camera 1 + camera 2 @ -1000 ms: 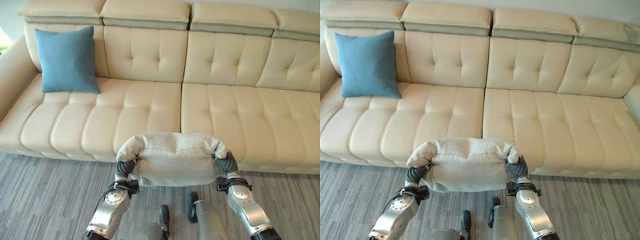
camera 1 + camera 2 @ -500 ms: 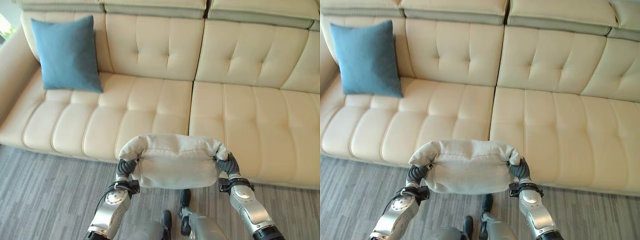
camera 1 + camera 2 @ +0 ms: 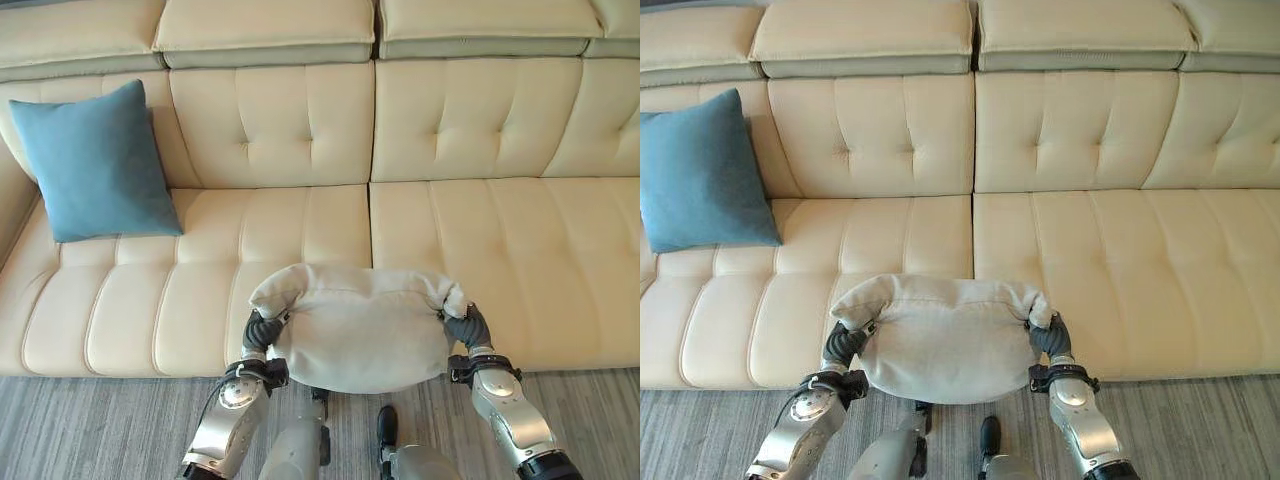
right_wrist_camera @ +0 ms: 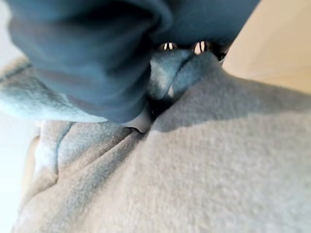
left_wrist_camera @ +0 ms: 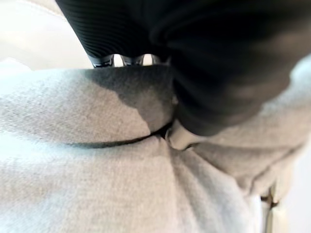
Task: Pick up all the scattered cushions and arrange them neatly on the sofa.
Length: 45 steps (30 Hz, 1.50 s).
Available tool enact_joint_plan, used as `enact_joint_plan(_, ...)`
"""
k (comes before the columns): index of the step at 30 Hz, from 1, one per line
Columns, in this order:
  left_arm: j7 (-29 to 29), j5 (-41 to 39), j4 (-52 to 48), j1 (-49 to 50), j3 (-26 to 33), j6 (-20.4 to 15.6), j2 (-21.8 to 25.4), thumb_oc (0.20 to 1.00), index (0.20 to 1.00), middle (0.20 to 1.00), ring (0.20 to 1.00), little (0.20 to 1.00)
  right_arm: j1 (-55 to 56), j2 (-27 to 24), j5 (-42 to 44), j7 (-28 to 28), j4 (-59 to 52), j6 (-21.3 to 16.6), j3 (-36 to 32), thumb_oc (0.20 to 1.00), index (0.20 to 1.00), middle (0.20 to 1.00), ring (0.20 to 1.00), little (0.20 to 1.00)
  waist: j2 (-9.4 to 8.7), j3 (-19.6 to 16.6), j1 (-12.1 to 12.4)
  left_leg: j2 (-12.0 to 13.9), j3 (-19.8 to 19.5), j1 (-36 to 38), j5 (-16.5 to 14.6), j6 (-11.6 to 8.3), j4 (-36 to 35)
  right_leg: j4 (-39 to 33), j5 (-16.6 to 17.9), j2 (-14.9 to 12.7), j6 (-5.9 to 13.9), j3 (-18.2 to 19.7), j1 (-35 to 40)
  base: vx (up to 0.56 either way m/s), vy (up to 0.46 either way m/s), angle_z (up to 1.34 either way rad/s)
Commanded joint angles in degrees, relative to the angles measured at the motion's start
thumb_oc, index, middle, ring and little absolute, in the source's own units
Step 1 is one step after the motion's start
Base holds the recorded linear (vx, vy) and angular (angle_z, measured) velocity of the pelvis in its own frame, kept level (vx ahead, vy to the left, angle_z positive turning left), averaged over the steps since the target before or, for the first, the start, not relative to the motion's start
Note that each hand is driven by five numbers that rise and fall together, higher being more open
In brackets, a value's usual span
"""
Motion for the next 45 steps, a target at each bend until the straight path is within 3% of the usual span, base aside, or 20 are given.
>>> enact_joint_plan(1, -0.5, 2.3, -4.4, -1.5, 0.7, -4.3, 0.3, 0.200, 0.200, 0.200, 0.200, 0.200, -1.5, 1.2, -0.9, 0.5, -4.7, -3.4, -0.3, 0.200, 0.200, 0.200, 0.200, 0.200, -1.99, -3.6, 0.5, -0.3, 0.2, 4.2, -4.9, -0.67, -1.3, 1.5, -5.6, 2.5, -0.43, -1.9, 2.2, 0.25, 0.201, -0.20)
enact_joint_plan(4, -0.7, 2.9, -4.1, -1.5, 0.2, -3.7, 0.9, 0.200, 0.200, 0.200, 0.200, 0.200, -0.9, 2.3, -1.3, 1.2, -4.7, -3.1, 0.0, 0.200, 0.200, 0.200, 0.200, 0.200, -2.52, -4.6, 0.5, -0.6, 1.2, 7.8, -7.1, 1.47, -1.3, 8.4, -7.2, 1.1, 0.55, -1.4, 1.6, 0.22, 0.216, -0.18)
enact_joint_plan(6, -0.2, 3.3, -4.0, -2.5, 0.3, -3.6, 1.5, 0.200, 0.200, 0.200, 0.200, 0.200, -1.3, 2.8, -2.5, 1.3, -4.5, -2.7, 0.2, 0.200, 0.200, 0.200, 0.200, 0.200, -2.93, -3.9, 0.3, -0.4, 2.5, 9.9, -8.7, 3.30, -1.3, 19.9, -6.2, -0.3, 2.88, -0.8, -3.5, 0.07, 0.183, -0.21)
enact_joint_plan(7, -0.2, 3.3, -4.0, -2.6, 0.3, -3.6, 1.5, 0.200, 0.200, 0.200, 0.200, 0.200, -1.3, 2.8, -2.5, 1.3, -4.5, -2.7, 0.2, 0.200, 0.200, 0.200, 0.200, 0.200, -3.06, -3.9, 0.5, -0.6, 2.7, 9.7, -8.7, 3.36, -1.3, 20.7, -6.6, -0.5, 2.94, -0.5, -4.0, 0.01, 0.161, -0.29)
enact_joint_plan(9, 1.1, 4.3, -4.1, -5.1, 0.4, -4.0, 2.6, 0.200, 0.200, 0.200, 0.200, 0.200, -3.7, 3.7, -2.9, 0.1, -3.9, -2.7, 0.4, 0.200, 0.200, 0.200, 0.200, 0.200, -3.01, -2.5, -0.2, -0.4, 3.8, 10.5, -9.5, 4.42, -1.3, 29.9, -4.5, -1.9, 4.51, 1.3, -10.3, -0.02, 0.183, -0.37)
enact_joint_plan(10, 1.1, 4.3, -4.1, -5.2, 0.4, -4.0, 2.6, 0.200, 0.200, 0.200, 0.200, 0.200, -3.7, 3.7, -2.9, 0.0, -3.9, -2.7, 0.4, 0.200, 0.200, 0.200, 0.200, 0.200, -3.07, -2.5, -0.1, -0.4, 3.9, 10.4, -9.5, 4.42, -1.3, 30.2, -4.6, -2.0, 4.51, 1.4, -10.5, 0.04, 0.141, -0.35)
enact_joint_plan(12, 2.3, 5.3, -3.5, -8.4, 0.5, -4.9, 2.7, 0.200, 0.200, 0.200, 0.200, 0.200, -6.4, 4.4, -2.4, -1.1, -3.6, -2.9, 0.5, 0.200, 0.200, 0.200, 0.200, 0.200, -2.87, -2.8, 0.6, 0.0, 3.9, 10.4, -9.8, 3.94, -1.3, 21.1, -5.1, -1.9, 3.22, 1.1, -10.3, 0.10, 0.037, -0.24)
enact_joint_plan(14, 3.5, 5.9, -3.1, -10.9, 0.4, -5.1, 2.6, 0.200, 0.200, 0.200, 0.200, 0.200, -8.9, 4.7, -1.9, -2.1, -4.0, -3.3, 1.0, 0.200, 0.200, 0.200, 0.200, 0.200, -3.45, -2.6, 1.2, 0.0, 3.9, 9.9, -9.8, 3.56, -1.3, 7.9, -0.9, -1.6, 3.20, 1.9, -10.2, 0.08, -0.060, -0.13)
enact_joint_plan(17, 5.3, 7.1, -2.3, -12.6, 0.0, -5.1, 2.0, 0.200, 0.200, 0.200, 0.200, 0.200, -10.7, 4.8, -2.0, -3.2, -4.0, -3.3, 2.5, 0.200, 0.200, 0.200, 0.200, 0.200, -4.73, -3.5, 1.7, 0.0, 3.7, 10.1, -10.2, 3.15, -1.3, 1.0, 1.5, -1.5, 3.48, 1.9, -6.9, 0.15, -0.064, 0.08)
enact_joint_plan(24, 10.8, 7.3, 2.0, -24.4, -2.9, -6.0, 0.3, 0.200, 0.200, 0.200, 0.200, 0.200, -24.2, 4.0, -0.8, -7.1, -0.7, -3.8, 6.4, 0.200, 0.200, 0.200, 0.200, 0.200, -4.81, -3.2, 1.8, 0.6, 2.7, 7.8, -9.9, 2.29, -1.3, -0.3, 1.5, -1.1, 2.68, -0.7, -6.9, 0.09, -0.083, 0.15)
enact_joint_plan(30, 18.3, 8.0, 10.0, -41.4, -4.5, -6.7, 2.7, 0.200, 0.200, 0.200, 0.200, 0.200, -39.2, -0.8, -0.5, -11.7, 4.3, -2.9, 8.7, 0.200, 0.200, 0.200, 0.200, 0.200, -4.75, 0.7, 2.0, 0.6, 0.9, 2.3, -7.8, 1.72, -1.3, 1.2, 1.1, -0.8, 1.64, -1.6, -12.2, 0.03, -0.066, 0.10)
enact_joint_plan(36, 20.3, 6.3, 16.4, -49.5, -4.2, -6.6, 3.6, 0.200, 0.200, 0.200, 0.200, 0.200, -46.1, -4.0, -1.0, -13.4, 9.0, -1.5, 8.3, 0.200, 0.200, 0.200, 0.200, 0.200, -4.55, 2.1, 1.5, 1.0, 0.1, -2.2, -6.8, 0.76, -1.3, 1.4, 1.1, -0.7, 1.62, -2.1, -16.2, 0.12, -0.054, 0.15)
enact_joint_plan(43, 19.9, 6.8, 17.1, -49.9, -4.6, -6.0, 2.6, 0.200, 0.200, 0.200, 0.200, 0.200, -48.6, -5.5, -0.9, -14.4, 13.0, -1.4, 7.4, 0.200, 0.200, 0.200, 0.200, 0.200, -4.36, 3.1, 1.5, 1.0, -0.1, -3.0, -7.1, 0.48, -1.3, 1.5, 0.7, -0.7, 1.58, -2.1, -17.2, 0.07, -0.016, 0.06)
enact_joint_plan(45, 20.2, 6.2, 20.1, -52.2, -5.8, -5.8, 2.8, 0.200, 0.200, 0.200, 0.200, 0.200, -52.2, -6.6, 0.1, -14.4, 18.7, -1.3, 8.8, 0.200, 0.200, 0.200, 0.200, 0.200, -4.65, 3.5, 1.6, 1.0, -0.1, -3.2, -7.2, 0.30, -1.3, 1.2, 1.0, -0.5, 1.68, -2.1, -17.4, 0.03, -0.025, 0.00)
